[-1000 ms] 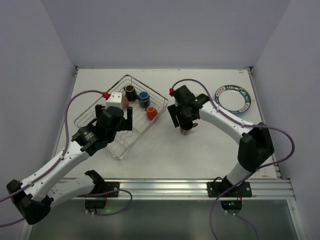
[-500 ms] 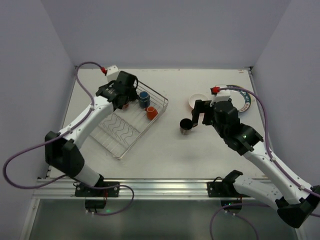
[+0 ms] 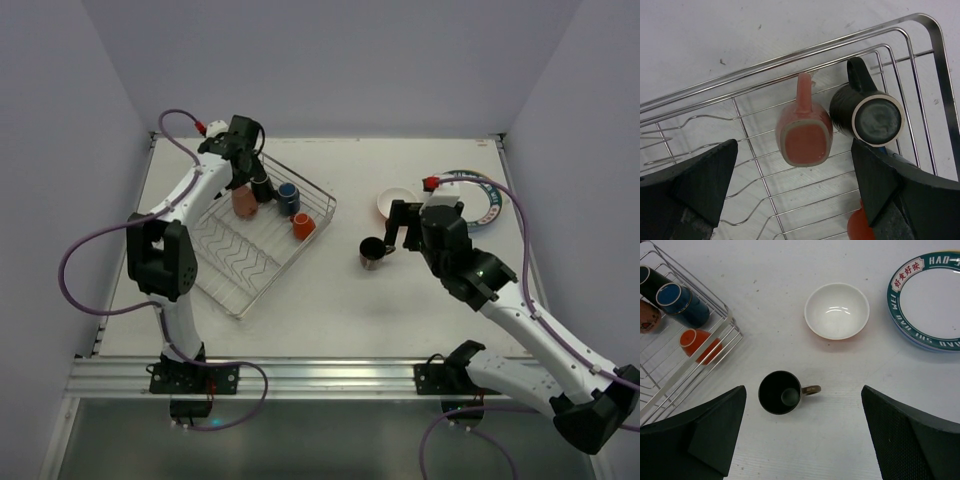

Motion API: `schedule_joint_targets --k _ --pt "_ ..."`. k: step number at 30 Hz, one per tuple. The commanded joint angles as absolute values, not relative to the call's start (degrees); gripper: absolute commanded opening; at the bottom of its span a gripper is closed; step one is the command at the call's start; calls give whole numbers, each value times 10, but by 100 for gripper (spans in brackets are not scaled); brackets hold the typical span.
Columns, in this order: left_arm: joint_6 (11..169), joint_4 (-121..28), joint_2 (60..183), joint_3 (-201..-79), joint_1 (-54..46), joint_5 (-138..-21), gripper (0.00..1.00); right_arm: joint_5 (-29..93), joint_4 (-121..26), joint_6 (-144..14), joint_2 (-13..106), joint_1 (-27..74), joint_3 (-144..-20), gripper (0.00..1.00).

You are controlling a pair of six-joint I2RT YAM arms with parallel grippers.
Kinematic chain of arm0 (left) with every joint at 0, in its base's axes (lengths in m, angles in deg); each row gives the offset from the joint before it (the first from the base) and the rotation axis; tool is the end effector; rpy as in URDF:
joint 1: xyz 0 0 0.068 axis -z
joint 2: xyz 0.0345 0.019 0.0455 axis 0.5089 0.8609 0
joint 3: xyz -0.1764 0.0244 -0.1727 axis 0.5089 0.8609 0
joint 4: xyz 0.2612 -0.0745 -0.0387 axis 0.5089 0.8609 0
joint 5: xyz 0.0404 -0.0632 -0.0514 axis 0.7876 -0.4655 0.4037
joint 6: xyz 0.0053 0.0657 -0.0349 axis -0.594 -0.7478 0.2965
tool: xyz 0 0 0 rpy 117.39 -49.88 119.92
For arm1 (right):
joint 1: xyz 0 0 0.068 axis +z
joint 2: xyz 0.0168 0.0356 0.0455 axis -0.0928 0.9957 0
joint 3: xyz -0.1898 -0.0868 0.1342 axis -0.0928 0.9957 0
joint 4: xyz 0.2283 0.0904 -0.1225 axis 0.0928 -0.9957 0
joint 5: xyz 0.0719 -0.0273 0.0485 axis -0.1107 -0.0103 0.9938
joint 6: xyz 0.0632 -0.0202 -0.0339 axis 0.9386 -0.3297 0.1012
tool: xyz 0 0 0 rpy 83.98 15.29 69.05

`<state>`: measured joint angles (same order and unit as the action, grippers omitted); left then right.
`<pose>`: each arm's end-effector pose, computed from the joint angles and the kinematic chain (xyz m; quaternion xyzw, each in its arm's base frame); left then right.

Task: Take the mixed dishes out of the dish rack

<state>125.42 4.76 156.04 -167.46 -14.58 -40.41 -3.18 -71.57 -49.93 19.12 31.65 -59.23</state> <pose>0.4222 -0.0878 0.2419 -0.3173 0.8775 0.0846 0.3496 0.2206 0.1297 0.3082 0.0210 0.8289 0.0807 0.5531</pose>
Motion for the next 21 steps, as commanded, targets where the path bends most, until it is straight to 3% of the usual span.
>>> schedule_joint_targets --k 1,6,13,21 --pt "1275 45 1572 -1689 -154 -431 100 -53 -684 -491 200 316 -595 99" --pt "1265 -5 1568 -1638 -171 -476 100 -48 -683 -493 205 316 -596 99" --pt "1256 -66 1560 -1588 -185 -507 86 -47 -678 -497 203 316 -594 99" --pt "1253 -69 1582 -1591 -186 -523 80 -48 -677 -500 202 317 -593 99"
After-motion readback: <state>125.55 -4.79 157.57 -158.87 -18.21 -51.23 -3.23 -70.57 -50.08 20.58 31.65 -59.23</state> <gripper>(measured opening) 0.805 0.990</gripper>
